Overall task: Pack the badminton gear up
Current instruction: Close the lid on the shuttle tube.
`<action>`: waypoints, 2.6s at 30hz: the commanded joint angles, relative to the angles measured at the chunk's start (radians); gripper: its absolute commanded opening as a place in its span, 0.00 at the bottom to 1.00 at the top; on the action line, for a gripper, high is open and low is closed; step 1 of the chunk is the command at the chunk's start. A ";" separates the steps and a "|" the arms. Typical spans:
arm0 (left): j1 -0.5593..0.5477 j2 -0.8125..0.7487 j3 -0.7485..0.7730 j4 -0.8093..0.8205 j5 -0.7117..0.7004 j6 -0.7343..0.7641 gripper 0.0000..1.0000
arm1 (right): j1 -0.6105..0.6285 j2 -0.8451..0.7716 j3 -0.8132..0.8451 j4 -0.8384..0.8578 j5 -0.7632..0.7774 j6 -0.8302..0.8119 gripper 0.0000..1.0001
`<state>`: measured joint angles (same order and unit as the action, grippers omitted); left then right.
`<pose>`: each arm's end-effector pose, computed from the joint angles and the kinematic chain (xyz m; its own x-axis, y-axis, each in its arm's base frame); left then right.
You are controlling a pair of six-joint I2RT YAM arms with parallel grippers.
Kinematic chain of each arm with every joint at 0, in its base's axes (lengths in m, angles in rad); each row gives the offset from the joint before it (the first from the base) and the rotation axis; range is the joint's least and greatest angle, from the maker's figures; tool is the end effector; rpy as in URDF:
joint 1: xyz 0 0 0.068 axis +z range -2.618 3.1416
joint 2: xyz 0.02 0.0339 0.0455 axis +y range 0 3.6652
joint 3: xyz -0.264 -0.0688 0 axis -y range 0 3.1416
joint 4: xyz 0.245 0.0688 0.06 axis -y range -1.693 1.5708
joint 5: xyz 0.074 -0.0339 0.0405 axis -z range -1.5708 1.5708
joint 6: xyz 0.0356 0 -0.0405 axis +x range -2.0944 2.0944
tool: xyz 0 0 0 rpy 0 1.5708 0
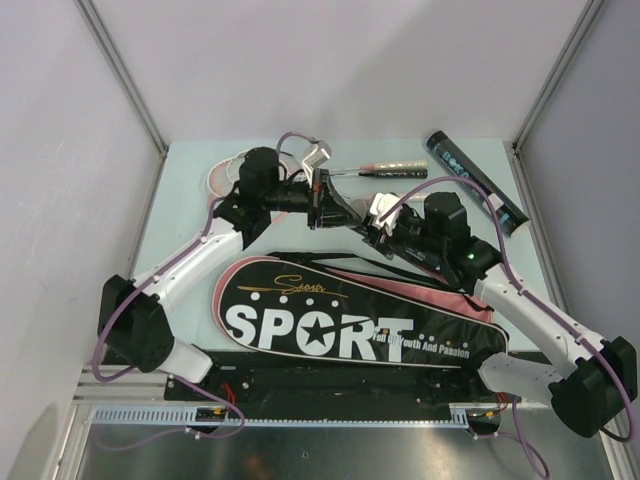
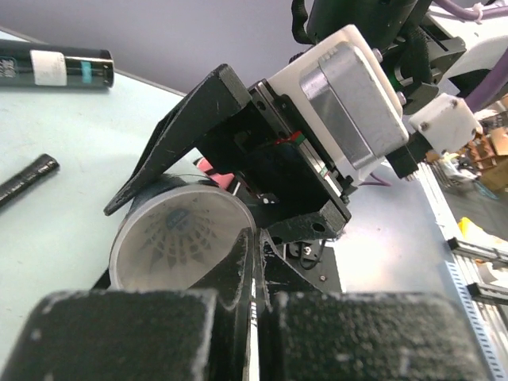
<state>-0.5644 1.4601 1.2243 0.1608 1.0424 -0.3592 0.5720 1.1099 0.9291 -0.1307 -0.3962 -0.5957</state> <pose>0.2664 -0.2050 0.3701 -0.4098 0.0497 -0.9108 0.9114 -0.0184 -0.4111 0.2079 0.1502 0.3322 0.2402 -0.4610 -0.8543 -0.8136 0.3844 -0.4362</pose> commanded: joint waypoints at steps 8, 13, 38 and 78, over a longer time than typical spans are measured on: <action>0.005 0.108 0.021 -0.119 0.272 -0.069 0.00 | 0.152 -0.085 0.024 0.100 -0.036 -0.145 0.19; -0.029 0.128 0.020 -0.119 0.344 -0.058 0.02 | 0.256 -0.124 0.027 0.155 -0.010 -0.182 0.18; -0.132 0.350 0.076 -0.122 0.169 -0.124 0.41 | 0.489 -0.118 0.105 0.298 0.094 -0.280 0.14; -0.066 -0.032 0.064 -0.208 -0.071 -0.064 0.66 | 0.230 -0.225 -0.044 0.236 0.033 -0.006 0.11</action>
<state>-0.6655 1.4193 1.2984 -0.0166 1.1572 -0.4564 0.8188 0.9291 0.8726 -0.1791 -0.1200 -0.7101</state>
